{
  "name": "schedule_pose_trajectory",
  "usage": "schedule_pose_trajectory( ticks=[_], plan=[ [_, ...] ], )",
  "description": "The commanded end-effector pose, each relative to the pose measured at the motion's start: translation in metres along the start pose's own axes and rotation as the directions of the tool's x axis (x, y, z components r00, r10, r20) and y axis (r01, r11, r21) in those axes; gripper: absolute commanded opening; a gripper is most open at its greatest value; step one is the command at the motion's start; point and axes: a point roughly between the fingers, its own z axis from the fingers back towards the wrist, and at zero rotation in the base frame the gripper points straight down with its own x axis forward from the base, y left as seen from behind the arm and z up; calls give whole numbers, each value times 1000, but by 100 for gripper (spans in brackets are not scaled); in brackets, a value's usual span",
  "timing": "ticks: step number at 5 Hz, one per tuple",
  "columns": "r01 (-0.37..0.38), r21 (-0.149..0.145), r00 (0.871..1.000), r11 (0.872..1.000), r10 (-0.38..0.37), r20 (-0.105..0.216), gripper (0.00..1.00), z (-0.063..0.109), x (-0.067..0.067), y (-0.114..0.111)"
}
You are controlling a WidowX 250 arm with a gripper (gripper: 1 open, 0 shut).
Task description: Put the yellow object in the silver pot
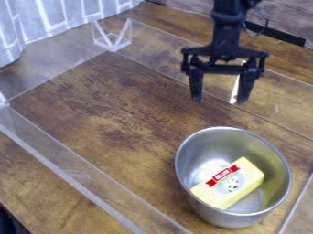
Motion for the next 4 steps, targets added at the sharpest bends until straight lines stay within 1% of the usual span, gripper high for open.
schedule_pose_trajectory(
  ticks=[1,2,3,4],
  plan=[
    [-10,-56,995,998,15,96,100,25,-19,-7],
    [-9,-48,996,999,13,92,100,3,-32,-6],
    [2,-38,996,999,2,86,100,-19,-40,-4],
    [-39,-29,996,999,41,83,100,-29,-42,-5]
  ],
)
